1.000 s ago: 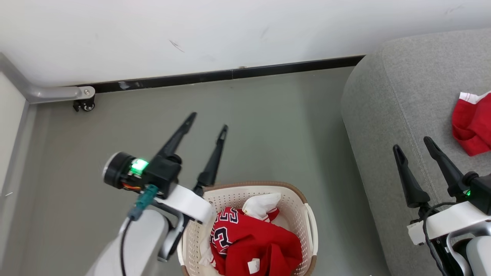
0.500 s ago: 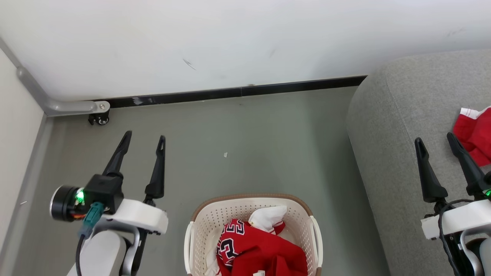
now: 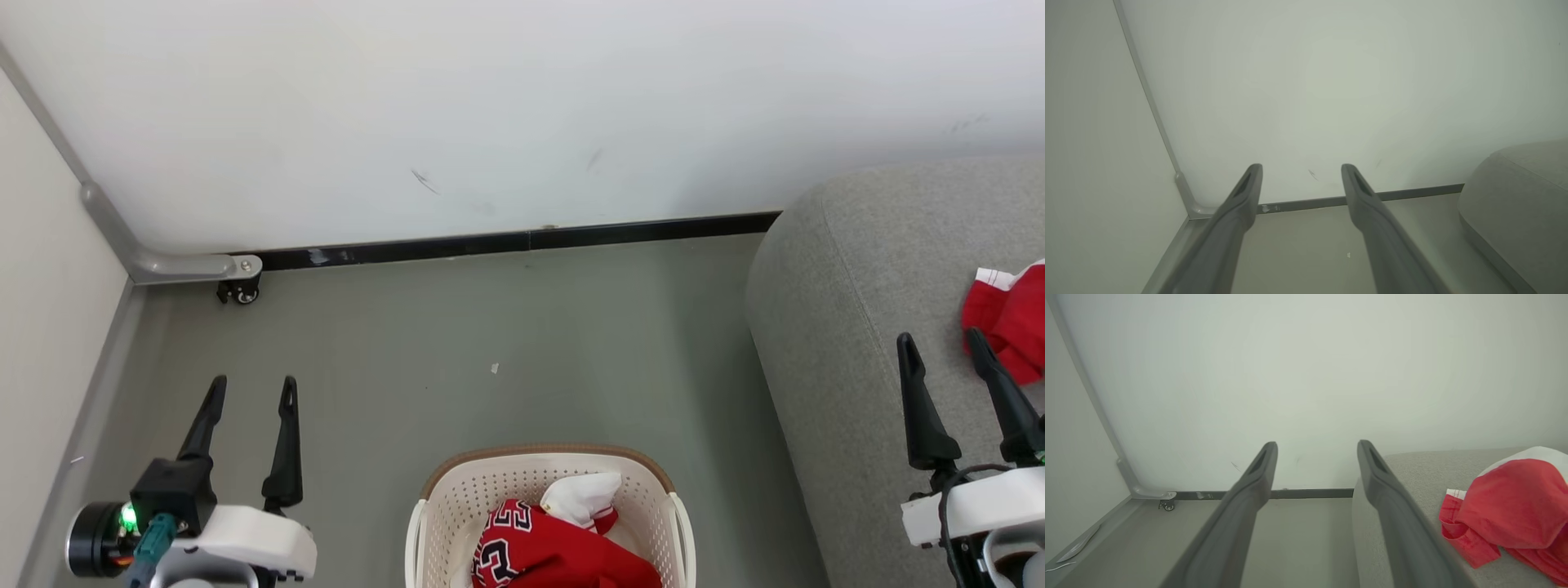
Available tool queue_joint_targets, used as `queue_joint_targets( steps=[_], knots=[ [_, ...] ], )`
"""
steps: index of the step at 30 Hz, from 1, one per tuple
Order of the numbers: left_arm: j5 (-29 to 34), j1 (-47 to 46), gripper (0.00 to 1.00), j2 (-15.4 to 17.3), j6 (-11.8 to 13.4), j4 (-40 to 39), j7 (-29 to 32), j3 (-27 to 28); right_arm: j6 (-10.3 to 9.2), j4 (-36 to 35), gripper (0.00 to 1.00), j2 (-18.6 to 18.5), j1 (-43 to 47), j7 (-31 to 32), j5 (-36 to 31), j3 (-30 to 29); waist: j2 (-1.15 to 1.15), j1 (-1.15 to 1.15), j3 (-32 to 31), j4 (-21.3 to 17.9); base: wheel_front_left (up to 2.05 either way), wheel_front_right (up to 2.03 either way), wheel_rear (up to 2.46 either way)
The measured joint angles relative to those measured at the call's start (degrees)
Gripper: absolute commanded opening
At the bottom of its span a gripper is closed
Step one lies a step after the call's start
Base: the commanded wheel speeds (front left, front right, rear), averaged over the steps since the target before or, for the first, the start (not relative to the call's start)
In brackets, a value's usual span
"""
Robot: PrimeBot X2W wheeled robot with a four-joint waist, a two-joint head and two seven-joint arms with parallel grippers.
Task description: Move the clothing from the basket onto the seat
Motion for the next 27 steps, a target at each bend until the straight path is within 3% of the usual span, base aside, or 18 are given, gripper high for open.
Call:
queue_joint_targets(
  steps=[27],
  knots=[
    [-0.1,6.2,1.00,-0.3,-0.6,-3.8,0.0,1.4,0.00,-4.1,1.00,2.1,4.7,2.9,-1.1,0.4,0.00,0.00,-2.9,2.1,0.00,0.00,0.00]
  ],
)
